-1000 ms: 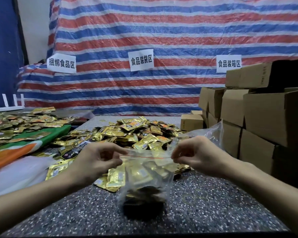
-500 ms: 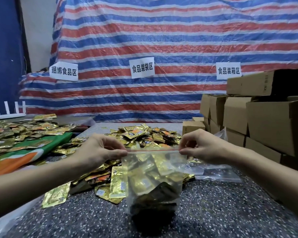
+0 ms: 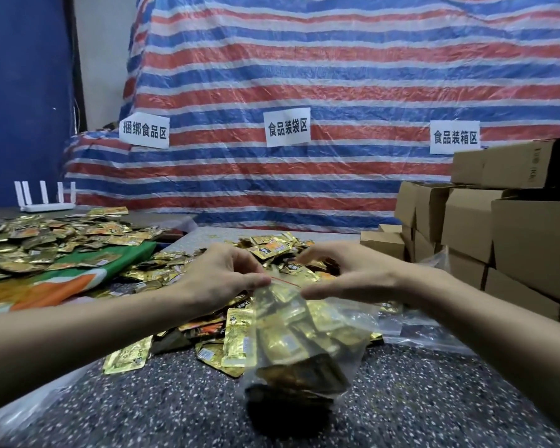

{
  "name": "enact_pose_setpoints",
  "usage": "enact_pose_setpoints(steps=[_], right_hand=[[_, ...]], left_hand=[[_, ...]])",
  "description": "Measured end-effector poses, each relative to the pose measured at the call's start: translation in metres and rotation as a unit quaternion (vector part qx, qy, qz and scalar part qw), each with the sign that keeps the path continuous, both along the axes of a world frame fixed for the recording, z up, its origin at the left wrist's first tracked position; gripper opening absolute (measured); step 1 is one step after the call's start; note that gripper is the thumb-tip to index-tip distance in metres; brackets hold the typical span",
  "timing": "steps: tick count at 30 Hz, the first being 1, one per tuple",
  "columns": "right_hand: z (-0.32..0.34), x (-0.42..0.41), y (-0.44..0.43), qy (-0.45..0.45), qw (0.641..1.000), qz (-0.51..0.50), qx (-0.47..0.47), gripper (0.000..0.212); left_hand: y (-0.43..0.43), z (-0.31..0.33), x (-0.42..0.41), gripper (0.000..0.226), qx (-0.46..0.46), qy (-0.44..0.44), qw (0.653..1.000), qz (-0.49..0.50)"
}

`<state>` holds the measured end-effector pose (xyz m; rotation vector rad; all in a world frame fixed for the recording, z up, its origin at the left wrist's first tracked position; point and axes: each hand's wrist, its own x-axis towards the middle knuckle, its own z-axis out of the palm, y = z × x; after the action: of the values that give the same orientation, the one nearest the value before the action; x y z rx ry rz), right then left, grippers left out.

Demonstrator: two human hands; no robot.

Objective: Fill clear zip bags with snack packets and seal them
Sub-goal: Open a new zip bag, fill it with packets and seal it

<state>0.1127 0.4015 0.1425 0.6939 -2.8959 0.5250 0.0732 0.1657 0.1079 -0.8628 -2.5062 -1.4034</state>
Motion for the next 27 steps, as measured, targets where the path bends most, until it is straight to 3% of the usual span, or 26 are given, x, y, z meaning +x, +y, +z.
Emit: enact_pose_setpoints(steps=[3, 5, 10, 13, 18, 23, 27], right_hand=[[-0.003, -0.006, -0.037, 0.044, 0.998, 0.035, -0.010, 0.023], [-0.005, -0.009, -0.048, 0.078, 0.996, 0.035, -0.025, 0.007], [-0.005, -0.010, -0.047, 0.063, 0.993, 0.051, -0.086, 0.013], [-0.006, -0.009, -0.050, 0.080, 0.993, 0.043, -0.082, 0.007], [-0.005, -0.007, -0.051, 0.090, 0.993, 0.034, -0.064, 0.003], [-0.004, 0.000, -0.046, 0.059, 0.997, 0.026, -0.050, 0.009], [-0.012, 0.004, -0.037, 0.062, 0.997, 0.031, -0.043, 0.012]], left_hand=[[0.008, 0.003, 0.003, 0.009, -0.005, 0.022, 1.000, -0.015], [0.007, 0.005, 0.005, 0.010, -0.012, 0.042, 0.999, -0.014], [-0.006, 0.006, 0.008, 0.019, -0.024, 0.042, 0.999, -0.021], [-0.008, 0.004, 0.007, 0.010, -0.023, 0.066, 0.997, -0.019], [-0.012, 0.003, 0.002, 0.014, -0.158, 0.119, 0.978, -0.064], [-0.015, 0.005, 0.002, 0.027, -0.243, 0.268, 0.930, -0.064], [-0.009, 0.012, 0.007, 0.025, -0.282, 0.450, 0.837, -0.130]])
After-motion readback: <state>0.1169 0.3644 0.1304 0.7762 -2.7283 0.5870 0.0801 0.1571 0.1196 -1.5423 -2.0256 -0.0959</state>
